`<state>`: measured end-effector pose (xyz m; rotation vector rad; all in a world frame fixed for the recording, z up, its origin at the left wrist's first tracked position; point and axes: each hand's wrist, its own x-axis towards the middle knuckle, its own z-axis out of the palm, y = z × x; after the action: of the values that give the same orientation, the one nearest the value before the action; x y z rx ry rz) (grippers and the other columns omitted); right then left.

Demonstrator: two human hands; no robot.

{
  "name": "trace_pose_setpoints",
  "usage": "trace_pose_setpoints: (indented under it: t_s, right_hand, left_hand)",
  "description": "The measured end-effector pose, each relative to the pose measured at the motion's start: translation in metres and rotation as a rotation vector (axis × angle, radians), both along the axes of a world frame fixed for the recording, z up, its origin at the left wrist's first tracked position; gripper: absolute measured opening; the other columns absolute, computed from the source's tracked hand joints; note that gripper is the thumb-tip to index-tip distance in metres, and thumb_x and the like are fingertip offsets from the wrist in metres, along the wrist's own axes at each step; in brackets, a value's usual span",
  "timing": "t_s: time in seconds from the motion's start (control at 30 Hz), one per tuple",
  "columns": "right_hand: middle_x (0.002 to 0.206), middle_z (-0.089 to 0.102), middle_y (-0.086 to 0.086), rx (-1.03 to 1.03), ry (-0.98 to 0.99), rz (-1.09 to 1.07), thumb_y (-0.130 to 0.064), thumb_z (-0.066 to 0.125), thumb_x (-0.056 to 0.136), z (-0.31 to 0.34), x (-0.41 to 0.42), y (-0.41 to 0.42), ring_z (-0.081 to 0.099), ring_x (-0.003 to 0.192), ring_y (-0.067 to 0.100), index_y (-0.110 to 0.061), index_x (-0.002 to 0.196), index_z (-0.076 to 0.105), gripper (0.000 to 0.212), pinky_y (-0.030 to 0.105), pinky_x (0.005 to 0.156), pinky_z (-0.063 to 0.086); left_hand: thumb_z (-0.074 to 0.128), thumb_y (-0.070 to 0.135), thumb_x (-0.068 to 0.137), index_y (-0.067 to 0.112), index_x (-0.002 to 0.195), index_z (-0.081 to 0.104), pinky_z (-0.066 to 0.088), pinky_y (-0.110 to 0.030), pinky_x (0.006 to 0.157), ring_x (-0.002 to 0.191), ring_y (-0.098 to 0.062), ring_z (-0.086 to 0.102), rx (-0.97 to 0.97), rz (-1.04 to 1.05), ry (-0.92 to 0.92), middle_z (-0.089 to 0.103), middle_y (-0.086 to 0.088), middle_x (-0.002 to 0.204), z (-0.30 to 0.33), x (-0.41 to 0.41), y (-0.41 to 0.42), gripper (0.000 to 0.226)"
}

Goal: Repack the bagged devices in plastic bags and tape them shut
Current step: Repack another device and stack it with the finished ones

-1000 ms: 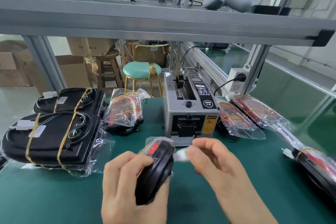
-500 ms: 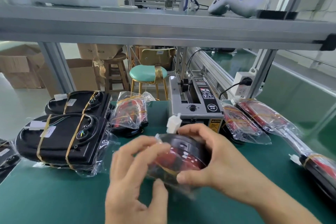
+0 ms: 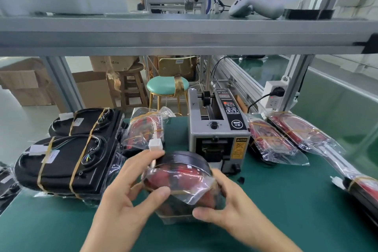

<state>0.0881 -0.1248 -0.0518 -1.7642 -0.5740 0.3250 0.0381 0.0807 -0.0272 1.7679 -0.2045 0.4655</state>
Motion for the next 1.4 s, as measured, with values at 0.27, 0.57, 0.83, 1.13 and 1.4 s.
trace_pose_setpoints:
  t_s: [0.27,0.57,0.83,1.13,1.4]
  right_hand:
    - [0.089,0.065,-0.023,-0.570,-0.763,-0.185,-0.041,0.069,0.060,0.027,-0.011,-0.003,0.055,0.078,0.002,-0.032,0.113,0.064,0.055,0.033,0.072,0.047]
    - [0.090,0.064,-0.023,-0.746,-0.649,-0.045,-0.052,0.066,0.064,0.036,-0.005,-0.009,0.050,0.084,0.000,-0.039,0.117,0.060,0.055,0.028,0.085,0.031]
    - [0.100,0.060,-0.026,-0.585,-0.665,0.121,-0.042,0.079,0.060,0.029,-0.004,0.003,0.043,0.087,-0.014,-0.035,0.112,0.059,0.057,0.027,0.082,0.029]
    - [0.118,0.062,-0.021,-0.489,-0.787,-0.052,-0.056,0.063,0.077,0.021,-0.025,0.000,0.057,0.105,-0.001,-0.036,0.098,0.074,0.031,0.036,0.105,0.022]
    - [0.085,0.051,-0.020,-0.424,-0.731,-0.140,-0.035,0.076,0.068,0.024,-0.035,0.013,0.044,0.086,-0.005,-0.034,0.073,0.072,0.007,0.022,0.079,0.030]
  left_hand:
    - [0.066,0.033,0.073,0.020,0.078,0.077,0.043,-0.014,0.071,0.076,-0.007,0.055,0.436,0.345,-0.344,0.062,0.006,0.078,0.005,-0.018,-0.022,0.017]
    - [0.071,0.040,0.069,0.030,0.114,0.063,0.041,-0.023,0.091,0.105,-0.009,0.056,0.446,0.216,-0.319,0.059,0.011,0.110,-0.023,-0.033,-0.023,0.047]
    - [0.078,0.043,0.055,0.040,0.098,0.072,0.045,-0.014,0.092,0.115,-0.003,0.058,0.076,-0.058,0.120,0.065,0.019,0.116,-0.038,-0.018,-0.008,0.043]
    - [0.082,0.036,0.052,0.033,0.085,0.063,0.048,-0.012,0.079,0.103,-0.009,0.065,0.003,-0.074,0.155,0.067,0.013,0.113,-0.041,-0.023,-0.007,0.038]
    - [0.080,0.041,0.049,0.036,0.078,0.062,0.049,-0.013,0.076,0.098,-0.009,0.065,-0.019,-0.019,0.154,0.067,0.015,0.110,-0.040,-0.025,-0.012,0.035]
